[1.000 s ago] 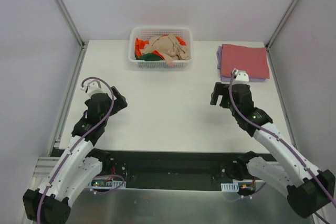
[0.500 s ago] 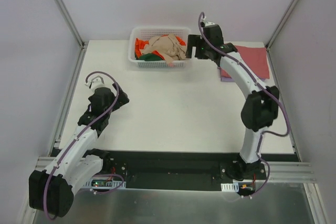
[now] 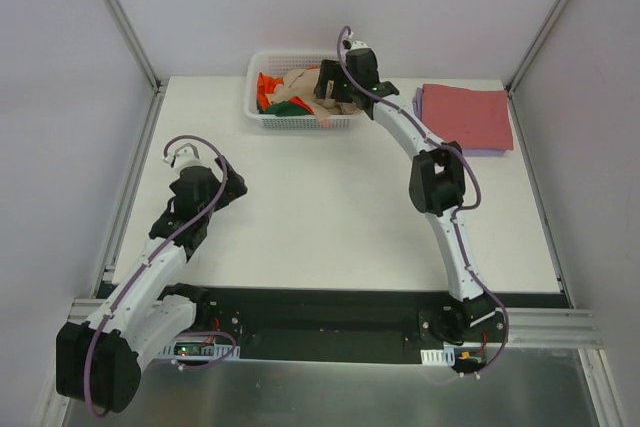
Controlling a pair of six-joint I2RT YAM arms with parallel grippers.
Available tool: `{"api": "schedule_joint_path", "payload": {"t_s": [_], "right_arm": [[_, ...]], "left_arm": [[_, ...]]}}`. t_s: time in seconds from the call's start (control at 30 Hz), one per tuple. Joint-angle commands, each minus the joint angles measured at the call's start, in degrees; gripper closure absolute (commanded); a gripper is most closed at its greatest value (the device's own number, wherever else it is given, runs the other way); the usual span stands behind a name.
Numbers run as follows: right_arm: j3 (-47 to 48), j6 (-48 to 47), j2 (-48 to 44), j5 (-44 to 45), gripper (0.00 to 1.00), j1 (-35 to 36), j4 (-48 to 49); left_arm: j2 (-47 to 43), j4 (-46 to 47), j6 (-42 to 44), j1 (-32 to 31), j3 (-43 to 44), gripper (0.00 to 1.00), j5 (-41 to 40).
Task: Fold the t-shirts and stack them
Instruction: Grab crumpled tshirt from bin with the right arm
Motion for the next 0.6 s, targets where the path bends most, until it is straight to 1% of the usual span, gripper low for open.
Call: {"api": "schedule_joint_path", "payload": {"t_s": [0.0,0.1,0.23,0.27,0.3,0.37,0.4,0.47,0.5,0.53,0.57], "right_arm": [[8.80,6.06,6.36,-0.15,0.04,0.19,9.39],[11.36,7.38,9.54,-0.07,0.04,0.72,11.77],[11.54,8.88,11.91,1.33,0.01,1.60,14.93],[12.07,8.96,12.61,1.60,0.05,1.86,15.02],[13.03,8.79,13.40,1.43,0.12,2.12,15.03],[14.35,8.88,14.55,1.43,0.23,2.39,15.03],[14.36,9.05,14.90,1.69,0.31,2.57,16.85],[14.45,8.97,15.17,1.69,0.41,2.65,17.40],[14.45,8.62,15.26,1.69,0.55,2.65,17.31],[14.45,8.53,15.26,1.95,0.64,2.65,16.96],[14.36,8.35,15.17,2.04,0.75,2.65,16.78]], "left_arm": [[0.99,2.26,-0.06,0.73,-0.40,0.01,1.83],[1.35,2.08,-0.15,0.73,-0.31,0.01,2.09],[0.82,2.08,-0.15,0.82,-0.49,0.01,2.44],[0.56,2.08,-0.23,0.82,-0.66,0.01,2.44],[0.38,2.17,-0.23,0.91,-0.75,0.01,2.36],[-0.06,2.08,-0.23,0.91,-0.93,0.01,2.36],[-0.49,2.08,-0.32,0.91,-1.10,0.01,2.27],[-0.85,1.82,-0.67,0.91,-1.28,0.01,2.27],[-1.11,1.64,-0.67,0.91,-1.45,0.01,2.44],[-1.37,1.38,-0.76,0.91,-1.63,0.01,2.44],[-1.55,1.12,-0.85,0.91,-1.72,0.01,2.36]]}}
